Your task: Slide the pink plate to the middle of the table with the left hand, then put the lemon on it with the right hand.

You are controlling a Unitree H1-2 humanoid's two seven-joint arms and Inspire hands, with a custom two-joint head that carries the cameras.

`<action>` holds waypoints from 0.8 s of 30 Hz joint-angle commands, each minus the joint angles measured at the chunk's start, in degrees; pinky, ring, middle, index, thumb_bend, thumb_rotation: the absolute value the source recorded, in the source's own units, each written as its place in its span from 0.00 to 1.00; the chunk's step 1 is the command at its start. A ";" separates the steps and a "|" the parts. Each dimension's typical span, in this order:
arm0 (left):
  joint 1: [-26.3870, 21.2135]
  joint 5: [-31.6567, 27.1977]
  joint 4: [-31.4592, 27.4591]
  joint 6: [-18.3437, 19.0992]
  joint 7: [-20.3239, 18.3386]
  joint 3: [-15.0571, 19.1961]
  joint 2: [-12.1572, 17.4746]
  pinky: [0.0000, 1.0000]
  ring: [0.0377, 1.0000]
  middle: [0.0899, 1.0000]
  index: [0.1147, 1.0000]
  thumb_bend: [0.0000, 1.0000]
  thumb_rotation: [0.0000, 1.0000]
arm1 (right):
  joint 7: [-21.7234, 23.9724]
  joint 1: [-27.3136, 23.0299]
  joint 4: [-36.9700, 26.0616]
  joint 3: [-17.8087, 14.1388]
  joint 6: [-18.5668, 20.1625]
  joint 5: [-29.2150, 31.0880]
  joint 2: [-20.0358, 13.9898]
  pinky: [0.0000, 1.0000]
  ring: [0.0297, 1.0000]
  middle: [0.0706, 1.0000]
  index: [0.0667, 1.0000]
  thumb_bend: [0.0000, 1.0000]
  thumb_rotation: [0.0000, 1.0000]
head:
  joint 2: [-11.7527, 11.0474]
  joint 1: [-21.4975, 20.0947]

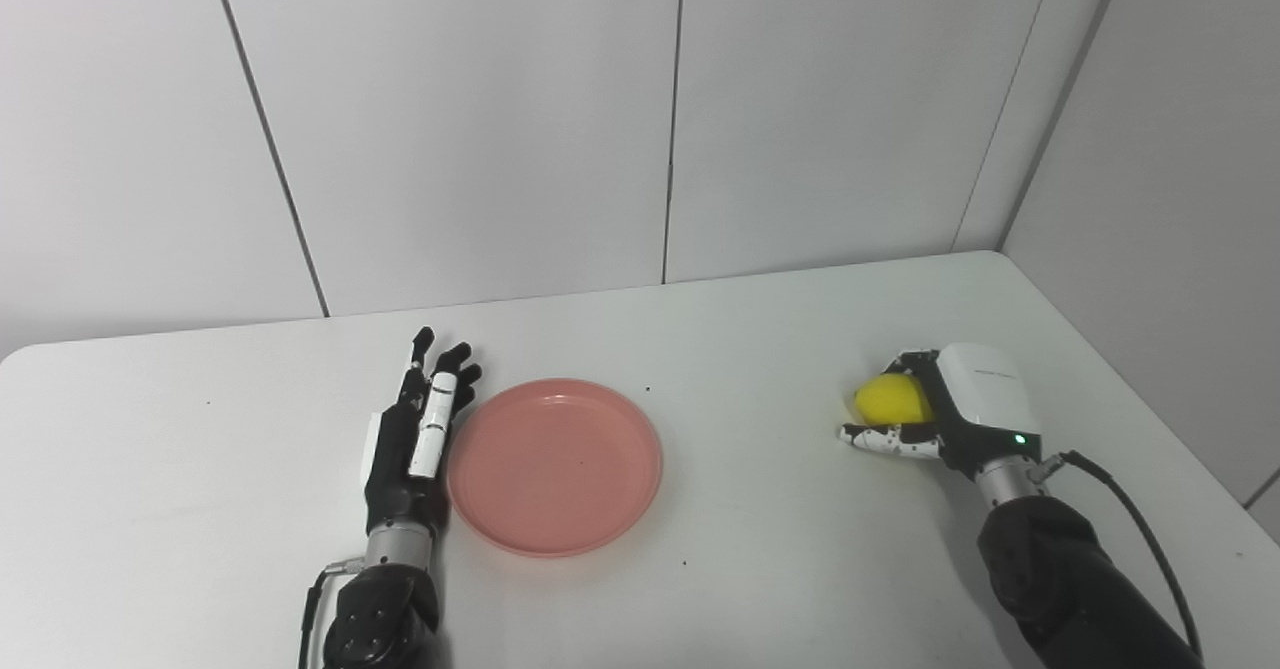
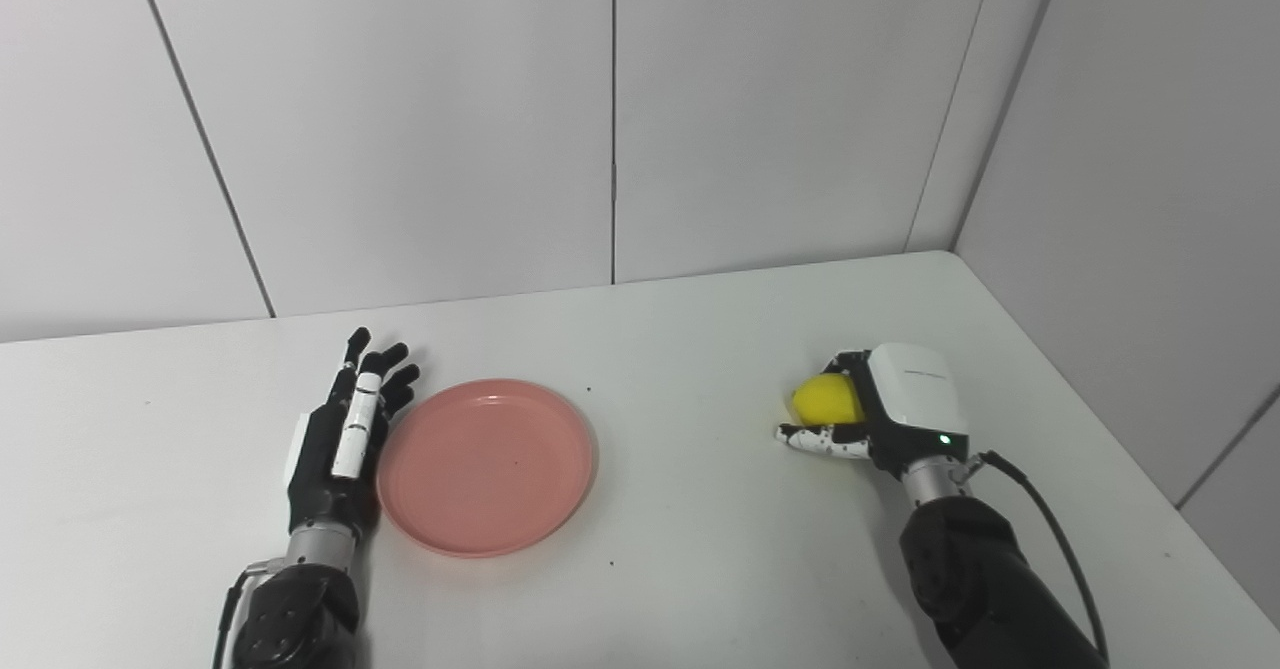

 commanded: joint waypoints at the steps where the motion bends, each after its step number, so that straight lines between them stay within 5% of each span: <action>1: 1.70 -0.12 1.52 -0.68 -0.57 -0.39 -0.42 0.89 0.84 0.86 0.96 0.54 0.77 | 0.61 -1.99 -3.93 -0.60 0.57 -1.14 -1.22 0.22 0.27 0.32 0.46 0.53 0.40 | 0.10 0.70; 10: 2.37 -0.34 -0.27 0.98 0.37 -0.54 -2.55 0.92 0.84 0.86 0.95 0.52 0.74 | 3.87 -2.53 -8.46 -1.64 -1.77 0.88 -1.16 0.15 0.18 0.22 0.28 0.54 0.36 | 0.36 5.17; 24: 2.70 0.25 0.19 0.58 1.44 -1.56 -4.35 0.94 0.87 0.88 0.95 0.52 0.74 | 6.13 -5.21 -10.38 -0.83 -2.01 1.41 0.70 0.14 0.17 0.22 0.29 0.53 0.40 | -0.15 9.10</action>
